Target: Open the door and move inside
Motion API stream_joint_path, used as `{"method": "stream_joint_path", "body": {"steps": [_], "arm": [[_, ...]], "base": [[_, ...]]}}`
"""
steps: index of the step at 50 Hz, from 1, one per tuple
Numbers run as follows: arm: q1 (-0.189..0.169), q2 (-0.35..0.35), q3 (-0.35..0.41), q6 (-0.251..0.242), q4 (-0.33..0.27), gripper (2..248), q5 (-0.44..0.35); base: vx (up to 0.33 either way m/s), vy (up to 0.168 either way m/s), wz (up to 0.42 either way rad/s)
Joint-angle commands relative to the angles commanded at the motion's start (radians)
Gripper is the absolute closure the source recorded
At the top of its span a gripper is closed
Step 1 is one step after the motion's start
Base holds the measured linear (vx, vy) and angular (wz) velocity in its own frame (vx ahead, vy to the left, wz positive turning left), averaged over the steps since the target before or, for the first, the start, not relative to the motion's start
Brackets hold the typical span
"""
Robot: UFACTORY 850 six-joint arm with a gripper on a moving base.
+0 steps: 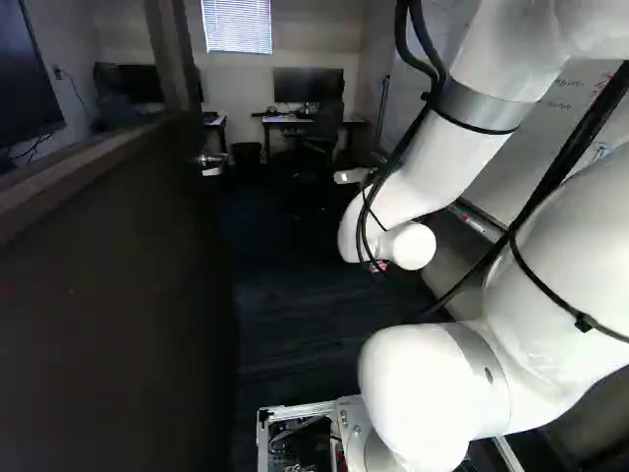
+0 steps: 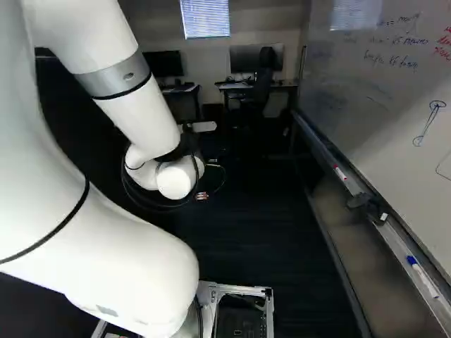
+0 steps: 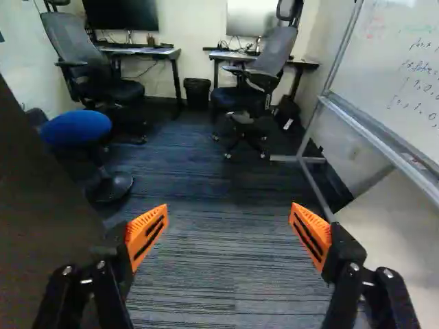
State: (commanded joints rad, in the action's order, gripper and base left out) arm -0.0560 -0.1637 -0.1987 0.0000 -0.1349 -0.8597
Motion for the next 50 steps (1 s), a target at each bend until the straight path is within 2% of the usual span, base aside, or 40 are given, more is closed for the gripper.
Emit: {"method": "stream_joint_path", "body": {"steps": [50], "arm": [[0.000,0.000,0.000,0.000,0.000,3,0.000]], "base": [[0.218,0.002,-0.014]]}}
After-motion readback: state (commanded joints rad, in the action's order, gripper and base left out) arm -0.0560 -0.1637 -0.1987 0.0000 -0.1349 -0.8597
